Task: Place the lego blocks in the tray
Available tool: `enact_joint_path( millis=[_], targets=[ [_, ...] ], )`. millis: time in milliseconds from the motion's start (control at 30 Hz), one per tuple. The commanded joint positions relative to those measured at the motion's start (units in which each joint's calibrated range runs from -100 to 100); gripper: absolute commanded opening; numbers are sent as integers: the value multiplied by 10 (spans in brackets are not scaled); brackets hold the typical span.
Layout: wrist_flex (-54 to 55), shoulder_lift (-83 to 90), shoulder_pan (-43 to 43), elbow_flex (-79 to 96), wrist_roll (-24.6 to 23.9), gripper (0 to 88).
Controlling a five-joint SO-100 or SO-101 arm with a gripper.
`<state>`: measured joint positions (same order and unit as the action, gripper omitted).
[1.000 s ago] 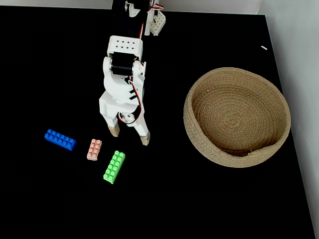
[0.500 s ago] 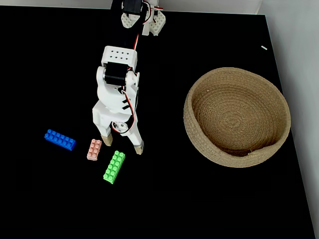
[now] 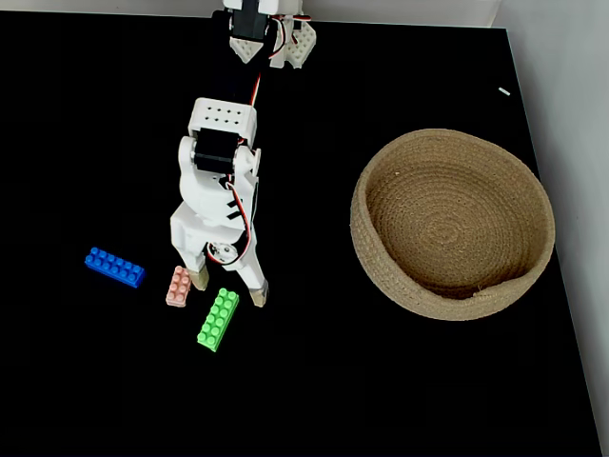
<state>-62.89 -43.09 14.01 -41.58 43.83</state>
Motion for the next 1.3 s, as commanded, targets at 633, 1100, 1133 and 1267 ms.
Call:
enact_joint_path(
  millis=[633, 1100, 1133, 1267],
  targets=[
    [-3, -42, 3, -118, 9, 293],
    [-4, -84, 7, -156, 12, 264],
    [-5, -85, 7, -158, 12, 252],
    [-5, -85, 6, -160, 14, 215]
  ],
)
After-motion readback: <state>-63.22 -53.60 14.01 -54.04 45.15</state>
